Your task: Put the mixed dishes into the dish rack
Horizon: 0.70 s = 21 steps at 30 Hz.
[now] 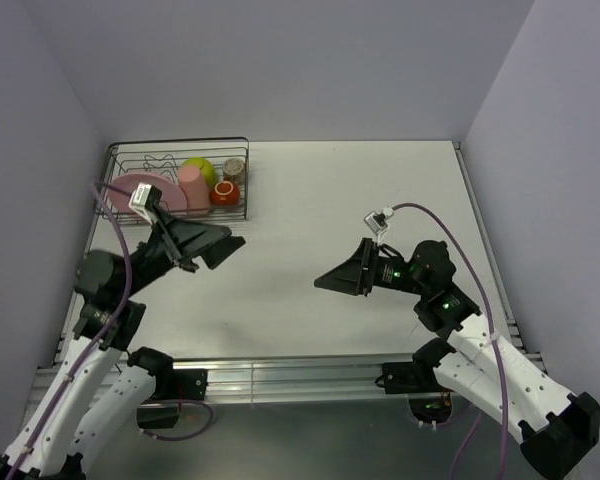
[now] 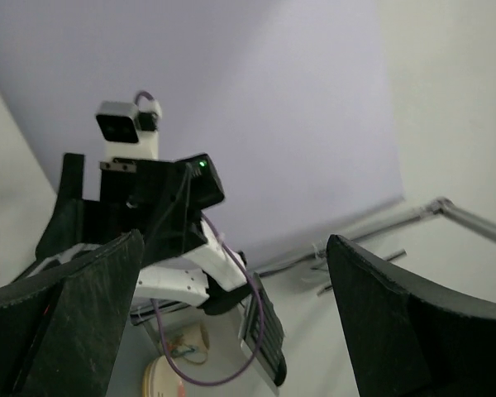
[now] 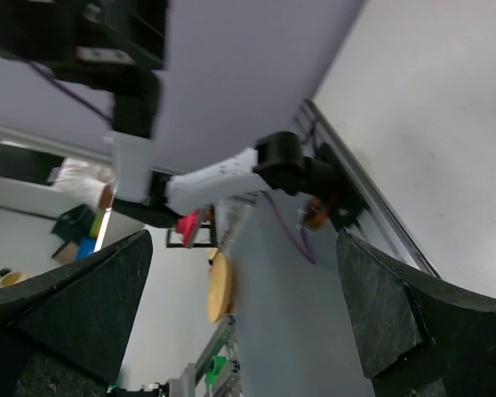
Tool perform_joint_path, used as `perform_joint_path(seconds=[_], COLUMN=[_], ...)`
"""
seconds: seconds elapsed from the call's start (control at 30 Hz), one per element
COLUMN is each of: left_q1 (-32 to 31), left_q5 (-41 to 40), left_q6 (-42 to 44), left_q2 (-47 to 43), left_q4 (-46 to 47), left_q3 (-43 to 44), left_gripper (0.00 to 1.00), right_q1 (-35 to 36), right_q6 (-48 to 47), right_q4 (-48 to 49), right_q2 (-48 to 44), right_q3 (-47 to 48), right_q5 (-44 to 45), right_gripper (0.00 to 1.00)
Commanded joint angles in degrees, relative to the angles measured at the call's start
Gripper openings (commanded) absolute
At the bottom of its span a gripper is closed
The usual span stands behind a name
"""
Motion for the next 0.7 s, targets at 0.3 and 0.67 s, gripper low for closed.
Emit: perform_joint_path(seconds=[0.3,0.67], left_q1=[-0.1,-0.1], left_q5=[-12.72,-36.12], left_q6=[17.22,26.06], left_q2=[-24.89,-44.93], left_q4=[-16.54,-33.2], left_q3=[-13.33,-20.01], left_gripper=[0.99,0.99], right_q1=[-0.35,-0.35], right_q6=[-7.9,-18.73], right_q4=[3.92,-6.36], right_q2=[-16.36,-25.06], right_q3=[-10.98,-16.08], right_q5=[21.47,43.08], right_gripper=[1.0,1.0])
